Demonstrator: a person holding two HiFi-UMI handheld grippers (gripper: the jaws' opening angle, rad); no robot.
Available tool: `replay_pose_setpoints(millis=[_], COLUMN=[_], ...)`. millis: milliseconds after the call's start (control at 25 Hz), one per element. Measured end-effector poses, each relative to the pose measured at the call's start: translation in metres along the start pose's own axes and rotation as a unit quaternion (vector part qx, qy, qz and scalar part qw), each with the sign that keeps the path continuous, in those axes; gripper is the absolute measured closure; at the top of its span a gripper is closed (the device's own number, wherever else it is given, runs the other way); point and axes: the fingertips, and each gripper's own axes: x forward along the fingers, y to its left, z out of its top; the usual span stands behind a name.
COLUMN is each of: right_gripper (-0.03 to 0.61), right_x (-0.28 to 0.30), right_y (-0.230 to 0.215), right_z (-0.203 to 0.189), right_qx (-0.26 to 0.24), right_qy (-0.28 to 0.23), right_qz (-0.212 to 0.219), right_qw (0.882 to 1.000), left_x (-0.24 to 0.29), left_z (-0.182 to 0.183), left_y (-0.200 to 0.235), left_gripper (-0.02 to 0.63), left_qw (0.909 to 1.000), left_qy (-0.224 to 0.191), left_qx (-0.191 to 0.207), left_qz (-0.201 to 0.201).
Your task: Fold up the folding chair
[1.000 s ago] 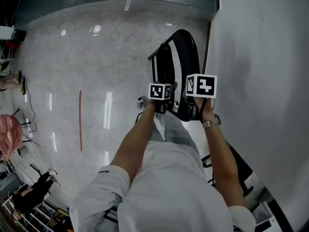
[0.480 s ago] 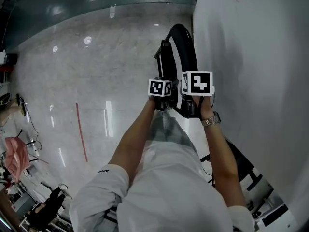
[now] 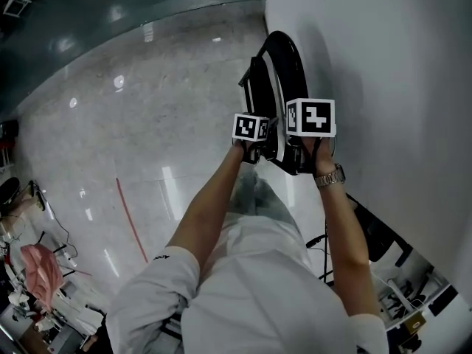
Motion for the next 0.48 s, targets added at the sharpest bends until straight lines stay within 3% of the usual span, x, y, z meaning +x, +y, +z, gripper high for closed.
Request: replay_pose_setpoints(millis=[200,360,480], right_gripper=[0.532,0.517,0.500], right_x=[-0.004,-0.005,-0.009], right_y=[-0.003,-0.011,-0.018], right_z=[0.003,0.005,0.010], right_qx=[-0.023,-0.058,-0.052], right_qy=[0.002,0.006,-0.002], right_qz=[-0.014,-0.029,-0.044], right_qw=[1.000,0.998,0.998], left_x=[0.003,0.011,0.014], left_z=[-0.002,-0.003,0.002], left_y=[-0.009,-0.016,-0.019], left_gripper=[0.365,0.365,0.365], left_qw=[0.9993,0.9993,0.9987], left_qy=[0.014,0.013,0.012], left_qx=[0.030,0.025,0.037], left_qz=[-0.017,-0.023,-0.033])
